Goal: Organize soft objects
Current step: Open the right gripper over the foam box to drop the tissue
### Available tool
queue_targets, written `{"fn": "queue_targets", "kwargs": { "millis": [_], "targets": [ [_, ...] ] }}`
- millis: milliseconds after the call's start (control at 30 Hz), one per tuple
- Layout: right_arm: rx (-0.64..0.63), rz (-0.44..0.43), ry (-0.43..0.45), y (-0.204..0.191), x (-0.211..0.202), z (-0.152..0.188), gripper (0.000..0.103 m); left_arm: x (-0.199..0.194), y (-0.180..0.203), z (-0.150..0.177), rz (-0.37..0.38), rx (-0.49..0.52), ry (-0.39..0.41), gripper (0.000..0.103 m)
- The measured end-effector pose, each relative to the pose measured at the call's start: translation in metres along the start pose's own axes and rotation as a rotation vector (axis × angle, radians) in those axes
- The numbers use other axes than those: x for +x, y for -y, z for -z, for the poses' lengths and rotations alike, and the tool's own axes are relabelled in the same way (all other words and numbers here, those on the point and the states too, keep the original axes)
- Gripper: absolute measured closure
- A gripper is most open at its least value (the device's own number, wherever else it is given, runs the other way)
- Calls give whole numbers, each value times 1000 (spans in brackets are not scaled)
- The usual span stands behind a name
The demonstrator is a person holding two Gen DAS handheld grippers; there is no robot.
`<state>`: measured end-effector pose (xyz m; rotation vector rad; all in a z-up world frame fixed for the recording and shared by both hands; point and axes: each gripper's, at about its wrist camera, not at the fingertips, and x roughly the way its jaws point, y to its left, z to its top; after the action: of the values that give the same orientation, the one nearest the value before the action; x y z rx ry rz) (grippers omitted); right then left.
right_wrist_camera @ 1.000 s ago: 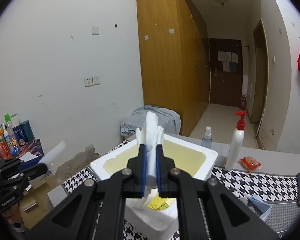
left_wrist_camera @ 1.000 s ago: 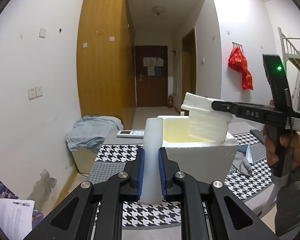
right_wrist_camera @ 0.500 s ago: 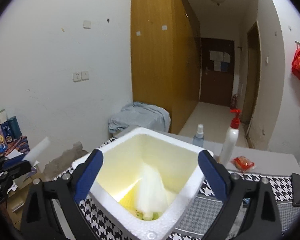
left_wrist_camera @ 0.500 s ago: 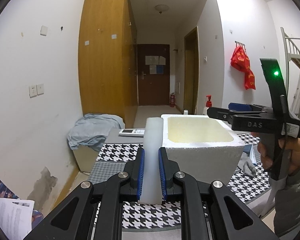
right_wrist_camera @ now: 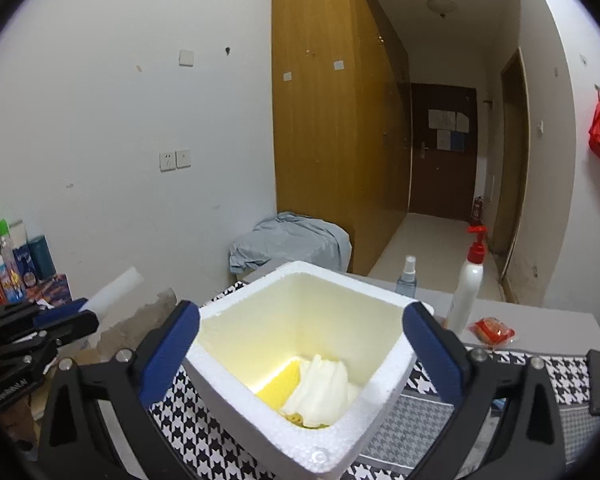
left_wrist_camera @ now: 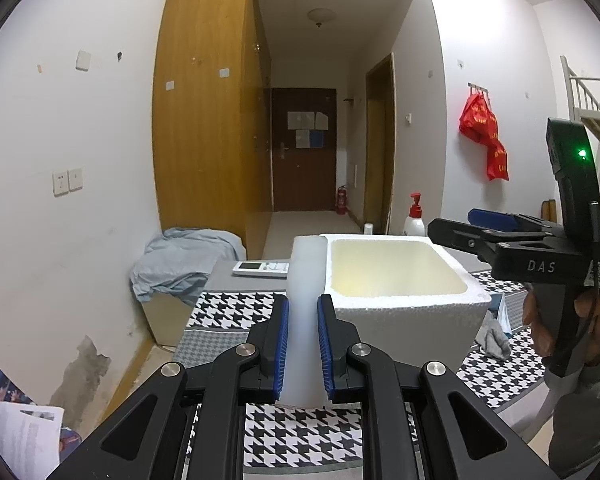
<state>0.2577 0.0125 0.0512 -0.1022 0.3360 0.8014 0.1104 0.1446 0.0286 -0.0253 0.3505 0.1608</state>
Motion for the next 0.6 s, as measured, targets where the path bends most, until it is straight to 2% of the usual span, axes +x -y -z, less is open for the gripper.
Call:
{"fn": "queue_targets", "kwargs": {
  "millis": [600],
  "targets": [
    [-16,67,10,6,-35,10,0,15,13,-20,70,34,32,87]
  ]
}}
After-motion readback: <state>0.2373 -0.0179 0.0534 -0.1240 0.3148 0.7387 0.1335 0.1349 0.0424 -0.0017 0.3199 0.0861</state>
